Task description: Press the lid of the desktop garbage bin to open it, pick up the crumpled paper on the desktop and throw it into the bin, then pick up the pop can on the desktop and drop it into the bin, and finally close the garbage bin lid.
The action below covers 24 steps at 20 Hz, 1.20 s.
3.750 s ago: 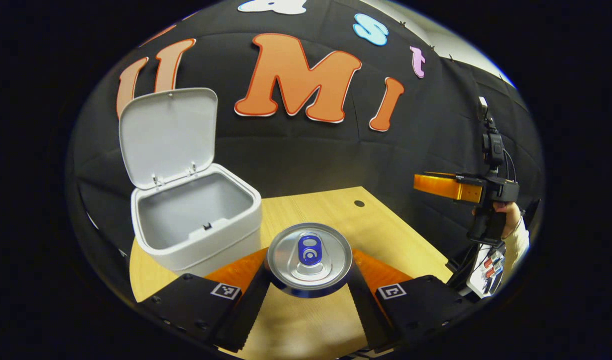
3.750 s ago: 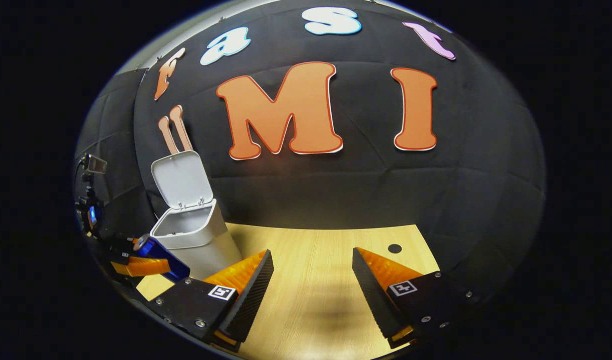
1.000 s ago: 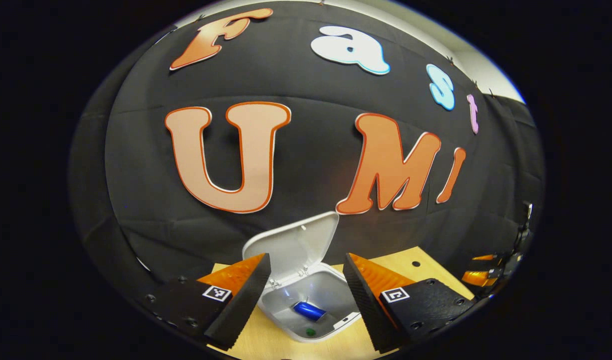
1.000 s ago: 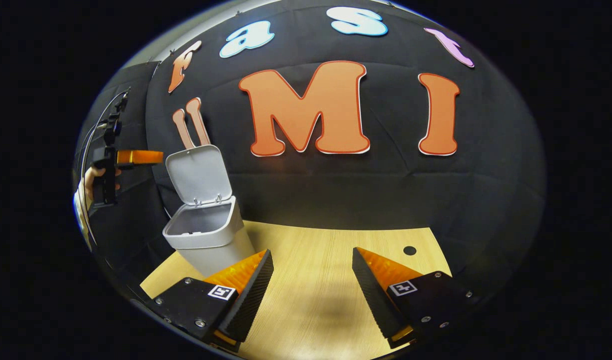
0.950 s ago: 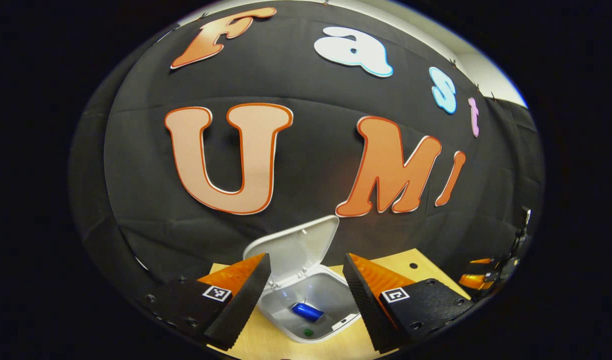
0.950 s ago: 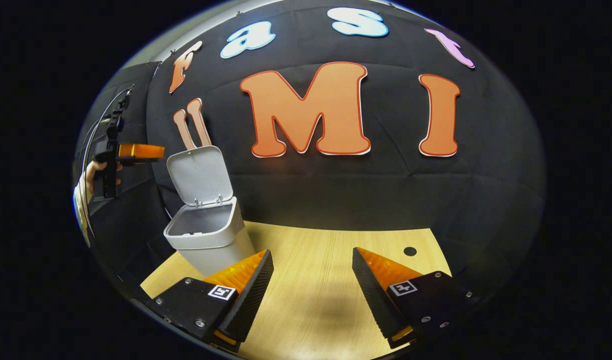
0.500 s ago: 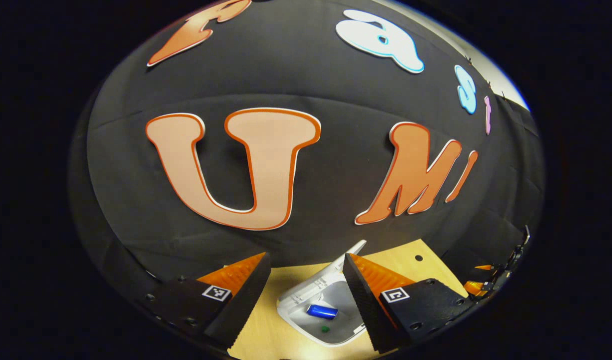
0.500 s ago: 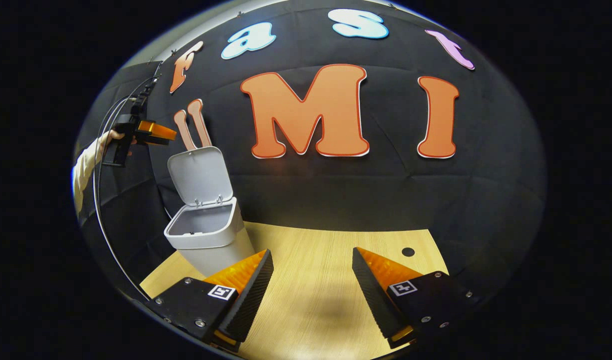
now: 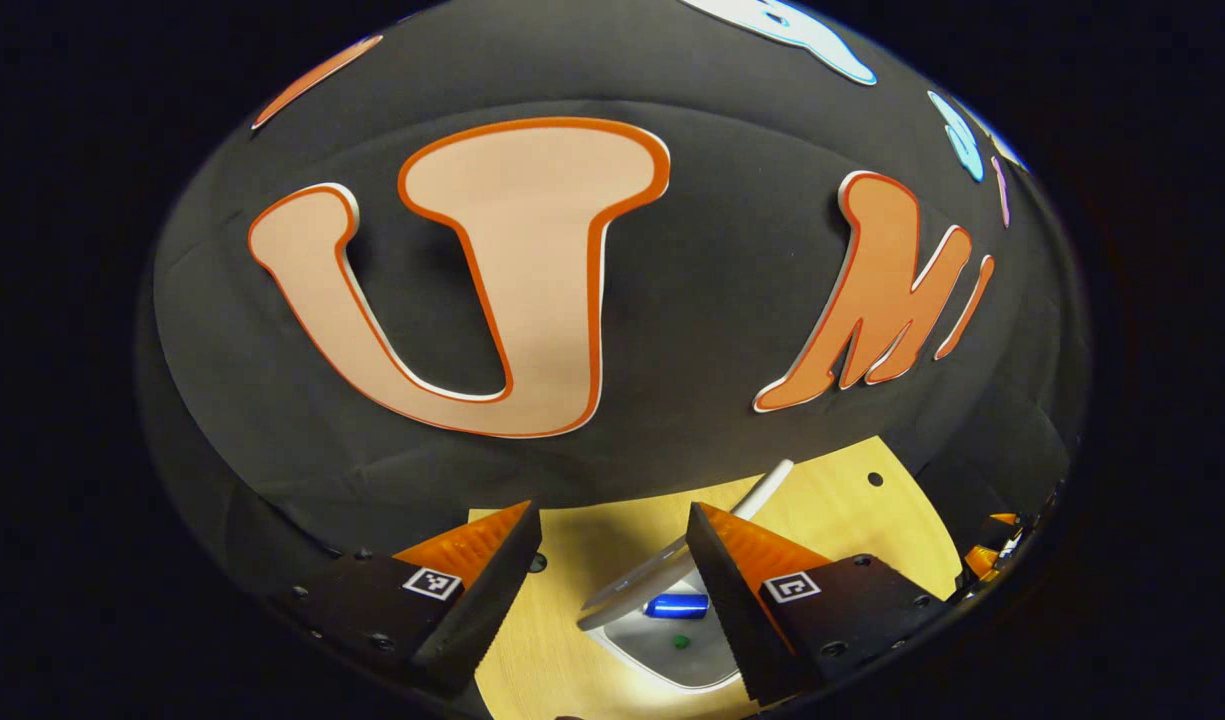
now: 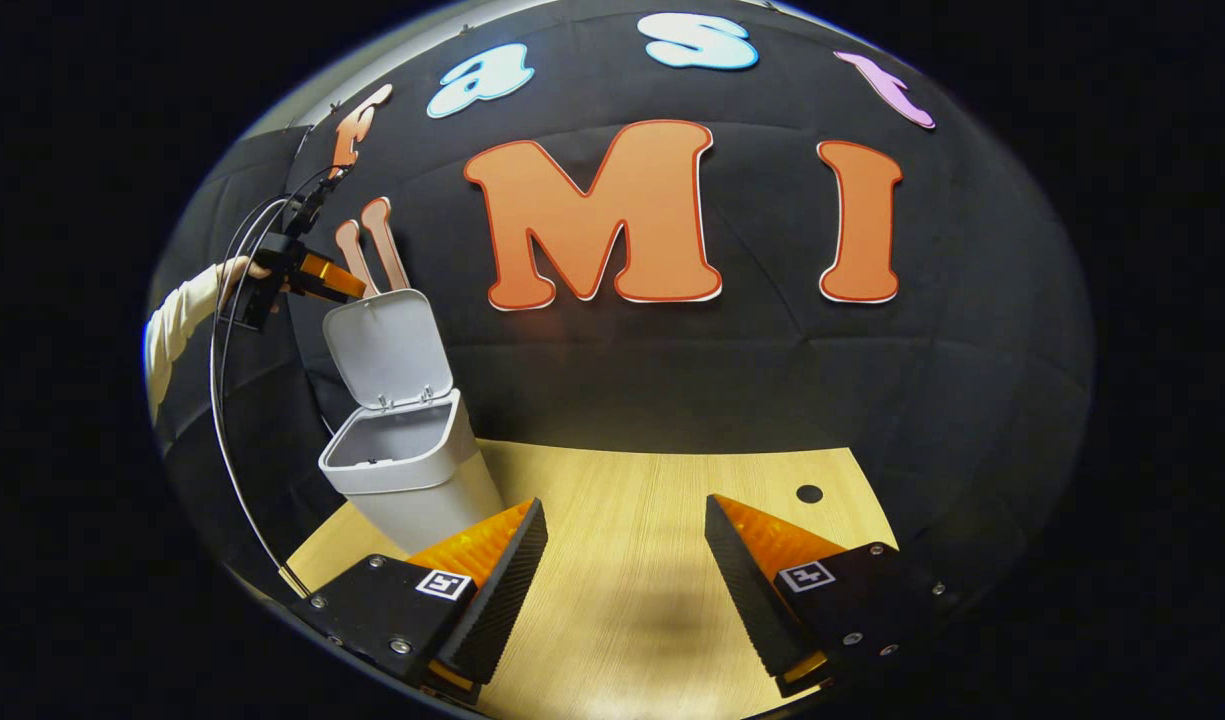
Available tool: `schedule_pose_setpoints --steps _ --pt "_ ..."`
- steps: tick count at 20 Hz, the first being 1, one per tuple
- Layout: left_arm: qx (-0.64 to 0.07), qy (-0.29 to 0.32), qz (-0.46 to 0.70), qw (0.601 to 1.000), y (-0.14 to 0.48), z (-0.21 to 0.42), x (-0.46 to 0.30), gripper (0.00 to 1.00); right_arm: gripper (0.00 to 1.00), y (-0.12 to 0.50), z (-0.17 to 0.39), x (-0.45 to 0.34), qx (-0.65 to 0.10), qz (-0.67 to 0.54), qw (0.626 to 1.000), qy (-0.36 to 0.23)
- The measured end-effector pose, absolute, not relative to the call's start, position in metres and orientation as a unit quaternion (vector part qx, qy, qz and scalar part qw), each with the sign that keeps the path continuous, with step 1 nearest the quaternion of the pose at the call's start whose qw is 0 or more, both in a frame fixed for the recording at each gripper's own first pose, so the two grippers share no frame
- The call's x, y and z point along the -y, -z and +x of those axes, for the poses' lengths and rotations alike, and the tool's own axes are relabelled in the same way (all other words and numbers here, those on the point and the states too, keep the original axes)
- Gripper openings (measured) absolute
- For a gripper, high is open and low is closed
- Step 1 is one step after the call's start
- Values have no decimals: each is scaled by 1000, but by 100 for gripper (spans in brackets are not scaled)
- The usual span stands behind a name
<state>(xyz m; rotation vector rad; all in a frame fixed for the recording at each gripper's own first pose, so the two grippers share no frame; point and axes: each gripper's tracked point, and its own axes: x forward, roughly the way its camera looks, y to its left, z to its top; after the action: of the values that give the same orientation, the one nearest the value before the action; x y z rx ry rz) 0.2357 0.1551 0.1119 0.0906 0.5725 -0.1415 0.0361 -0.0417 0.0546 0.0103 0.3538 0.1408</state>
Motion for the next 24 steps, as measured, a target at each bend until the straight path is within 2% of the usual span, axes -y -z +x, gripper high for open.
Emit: schedule_pose_setpoints --steps 9,24 --pt "-309 93 30 946 -77 205 -125 94 95 -48 38 41 -183 19 980 -75" --pt "-349 121 11 929 26 141 -79 95 95 -30 35 26 -208 31 973 -97"
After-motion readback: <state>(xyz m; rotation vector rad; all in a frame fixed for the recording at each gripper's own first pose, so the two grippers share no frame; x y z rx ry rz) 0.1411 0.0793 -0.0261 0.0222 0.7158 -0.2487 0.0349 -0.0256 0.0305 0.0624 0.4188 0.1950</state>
